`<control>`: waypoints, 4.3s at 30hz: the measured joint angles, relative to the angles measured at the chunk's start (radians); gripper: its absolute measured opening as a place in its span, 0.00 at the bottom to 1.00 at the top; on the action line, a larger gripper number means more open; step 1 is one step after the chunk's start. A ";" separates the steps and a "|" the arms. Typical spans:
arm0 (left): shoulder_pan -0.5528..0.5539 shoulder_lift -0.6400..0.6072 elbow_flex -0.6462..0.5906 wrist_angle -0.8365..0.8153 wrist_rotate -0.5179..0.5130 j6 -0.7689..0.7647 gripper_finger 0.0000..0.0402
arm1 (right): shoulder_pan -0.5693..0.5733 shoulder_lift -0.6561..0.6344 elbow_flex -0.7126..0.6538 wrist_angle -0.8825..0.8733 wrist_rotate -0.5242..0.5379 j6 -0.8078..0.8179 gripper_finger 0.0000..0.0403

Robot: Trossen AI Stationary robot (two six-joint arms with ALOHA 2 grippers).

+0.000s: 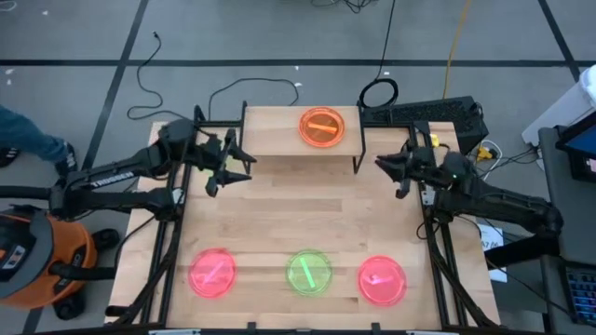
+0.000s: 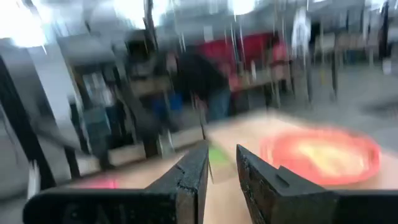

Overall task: Place and stack plates onto a shelf
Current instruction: Put the pink plate on the shelf

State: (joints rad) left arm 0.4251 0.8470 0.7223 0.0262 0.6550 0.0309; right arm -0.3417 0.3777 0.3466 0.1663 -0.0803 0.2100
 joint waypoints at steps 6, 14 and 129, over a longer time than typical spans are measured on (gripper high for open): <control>0.033 -0.009 -0.170 0.131 -0.001 -0.041 0.60 | 0.046 0.157 0.159 -0.262 -0.057 -0.022 0.18; 0.043 -0.066 -0.270 0.315 0.009 -0.098 0.60 | 0.156 0.339 0.329 -0.513 -0.103 -0.026 0.18; 0.023 -0.107 -0.270 0.298 -0.002 -0.113 0.60 | 0.284 0.624 0.116 0.198 -0.225 0.325 0.00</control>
State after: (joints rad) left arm 0.4484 0.7399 0.4522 0.3239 0.6533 -0.0822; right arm -0.0581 1.0019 0.4626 0.3641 -0.3048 0.5350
